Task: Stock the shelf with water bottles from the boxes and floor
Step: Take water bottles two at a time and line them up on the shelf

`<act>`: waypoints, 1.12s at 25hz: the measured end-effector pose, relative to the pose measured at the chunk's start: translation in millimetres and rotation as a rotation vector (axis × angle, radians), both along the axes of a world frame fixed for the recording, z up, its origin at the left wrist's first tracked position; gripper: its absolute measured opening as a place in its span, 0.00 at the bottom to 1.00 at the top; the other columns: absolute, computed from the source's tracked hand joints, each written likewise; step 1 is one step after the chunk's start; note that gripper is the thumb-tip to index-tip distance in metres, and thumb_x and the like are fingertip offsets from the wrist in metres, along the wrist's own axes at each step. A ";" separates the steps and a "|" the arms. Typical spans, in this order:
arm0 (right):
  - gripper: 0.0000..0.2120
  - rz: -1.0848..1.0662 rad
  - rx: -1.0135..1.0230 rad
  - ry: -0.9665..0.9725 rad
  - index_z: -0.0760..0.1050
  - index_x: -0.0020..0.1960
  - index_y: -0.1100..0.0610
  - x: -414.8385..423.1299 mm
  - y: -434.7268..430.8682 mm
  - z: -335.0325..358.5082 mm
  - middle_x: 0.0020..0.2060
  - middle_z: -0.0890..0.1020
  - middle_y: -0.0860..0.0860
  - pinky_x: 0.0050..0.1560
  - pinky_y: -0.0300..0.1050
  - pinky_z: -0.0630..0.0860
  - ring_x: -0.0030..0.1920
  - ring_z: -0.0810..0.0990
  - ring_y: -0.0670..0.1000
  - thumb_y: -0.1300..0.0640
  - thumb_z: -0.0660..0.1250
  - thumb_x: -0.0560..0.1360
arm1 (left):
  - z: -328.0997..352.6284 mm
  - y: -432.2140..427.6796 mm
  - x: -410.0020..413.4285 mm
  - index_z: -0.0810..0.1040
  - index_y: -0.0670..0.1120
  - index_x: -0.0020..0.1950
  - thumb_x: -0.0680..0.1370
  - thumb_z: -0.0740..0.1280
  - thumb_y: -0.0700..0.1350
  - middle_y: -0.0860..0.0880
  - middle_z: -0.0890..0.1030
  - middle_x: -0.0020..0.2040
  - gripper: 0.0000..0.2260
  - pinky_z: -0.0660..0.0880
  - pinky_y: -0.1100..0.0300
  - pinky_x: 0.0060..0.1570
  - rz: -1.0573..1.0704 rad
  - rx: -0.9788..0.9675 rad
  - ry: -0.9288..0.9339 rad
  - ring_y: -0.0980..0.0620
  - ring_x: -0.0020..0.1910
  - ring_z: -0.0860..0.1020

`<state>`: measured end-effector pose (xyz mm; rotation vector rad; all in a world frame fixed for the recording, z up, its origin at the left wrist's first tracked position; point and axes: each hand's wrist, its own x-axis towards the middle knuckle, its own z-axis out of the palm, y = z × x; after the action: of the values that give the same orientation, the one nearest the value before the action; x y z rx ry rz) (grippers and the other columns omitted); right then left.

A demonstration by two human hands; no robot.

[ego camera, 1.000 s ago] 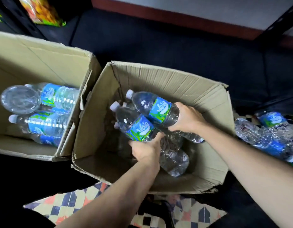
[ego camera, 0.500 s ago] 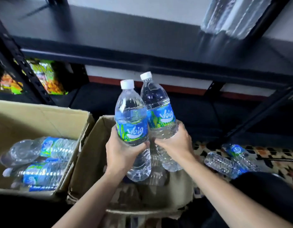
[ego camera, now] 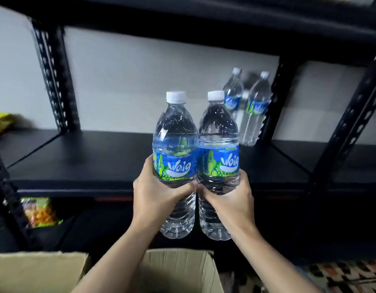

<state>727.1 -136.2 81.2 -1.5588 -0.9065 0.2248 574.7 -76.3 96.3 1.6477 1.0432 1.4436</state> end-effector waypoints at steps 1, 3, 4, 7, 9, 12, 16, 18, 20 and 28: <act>0.40 -0.003 0.030 -0.011 0.72 0.59 0.46 6.6 6.1 13.5 0.46 0.83 0.39 0.44 0.24 0.73 0.46 0.80 0.32 0.43 0.85 0.53 | 14.9 7.6 6.5 0.76 0.55 0.56 0.55 0.84 0.52 0.63 0.83 0.44 0.33 0.75 0.72 0.45 -0.002 0.029 0.006 0.69 0.44 0.81; 0.39 -0.017 0.068 -0.034 0.71 0.59 0.47 18.5 21.1 37.9 0.46 0.82 0.39 0.42 0.24 0.71 0.46 0.79 0.32 0.42 0.84 0.53 | 42.1 22.6 19.1 0.75 0.56 0.56 0.55 0.84 0.54 0.62 0.83 0.44 0.33 0.76 0.68 0.47 0.003 0.080 0.011 0.68 0.45 0.81; 0.39 -0.025 0.081 -0.040 0.71 0.59 0.46 23.7 28.8 47.5 0.46 0.81 0.39 0.42 0.26 0.71 0.46 0.79 0.33 0.42 0.84 0.53 | 52.5 29.7 25.5 0.75 0.56 0.57 0.54 0.84 0.55 0.62 0.83 0.45 0.34 0.77 0.65 0.49 0.011 0.098 0.009 0.66 0.46 0.81; 0.37 -0.054 0.100 -0.069 0.69 0.57 0.45 39.8 54.8 68.8 0.46 0.79 0.38 0.42 0.28 0.69 0.46 0.78 0.37 0.40 0.83 0.54 | 71.9 53.0 46.6 0.74 0.56 0.58 0.54 0.83 0.57 0.61 0.83 0.46 0.35 0.78 0.59 0.51 0.038 0.116 0.003 0.63 0.47 0.81; 0.39 -0.073 0.095 -0.081 0.69 0.59 0.46 47.9 70.9 75.5 0.49 0.79 0.41 0.44 0.30 0.71 0.49 0.78 0.42 0.38 0.82 0.54 | 76.8 69.1 59.0 0.74 0.56 0.57 0.55 0.82 0.57 0.60 0.83 0.45 0.34 0.79 0.56 0.52 0.065 0.099 -0.006 0.61 0.47 0.81; 0.44 -0.108 0.081 -0.106 0.67 0.62 0.49 62.7 102.7 74.2 0.55 0.78 0.45 0.55 0.43 0.75 0.57 0.77 0.48 0.34 0.80 0.53 | 78.0 98.4 78.0 0.74 0.56 0.55 0.55 0.82 0.58 0.58 0.83 0.44 0.32 0.78 0.57 0.50 0.103 0.080 -0.023 0.59 0.47 0.81; 0.46 -0.127 0.113 -0.122 0.67 0.65 0.50 82.3 154.2 68.4 0.57 0.79 0.47 0.59 0.45 0.75 0.60 0.77 0.50 0.34 0.80 0.54 | 77.9 135.9 101.4 0.74 0.55 0.56 0.56 0.81 0.59 0.56 0.83 0.44 0.32 0.76 0.56 0.48 0.152 0.126 -0.038 0.56 0.46 0.81; 0.46 -0.135 0.122 -0.131 0.66 0.67 0.51 92.3 183.0 64.7 0.59 0.79 0.49 0.60 0.46 0.75 0.60 0.77 0.51 0.36 0.80 0.56 | 78.6 159.1 109.6 0.74 0.55 0.56 0.56 0.81 0.57 0.55 0.83 0.45 0.33 0.77 0.54 0.49 0.153 0.139 -0.050 0.55 0.47 0.81; 0.43 -0.133 0.132 -0.091 0.66 0.66 0.52 100.7 210.8 60.6 0.58 0.79 0.49 0.59 0.45 0.75 0.60 0.77 0.52 0.41 0.81 0.57 | 80.6 181.7 115.5 0.74 0.54 0.56 0.56 0.83 0.55 0.55 0.83 0.45 0.32 0.77 0.54 0.49 0.154 0.143 -0.061 0.54 0.47 0.82; 0.43 -0.117 0.204 -0.026 0.66 0.67 0.53 112.4 305.8 57.4 0.55 0.75 0.46 0.57 0.41 0.72 0.54 0.74 0.46 0.48 0.82 0.58 | 86.2 226.8 109.1 0.74 0.49 0.55 0.57 0.82 0.56 0.54 0.81 0.44 0.31 0.75 0.57 0.48 0.181 0.241 -0.006 0.50 0.46 0.79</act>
<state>839.5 169.6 138.6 -1.4221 -0.8286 0.0272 683.8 150.5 182.5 1.7500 1.0717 1.7493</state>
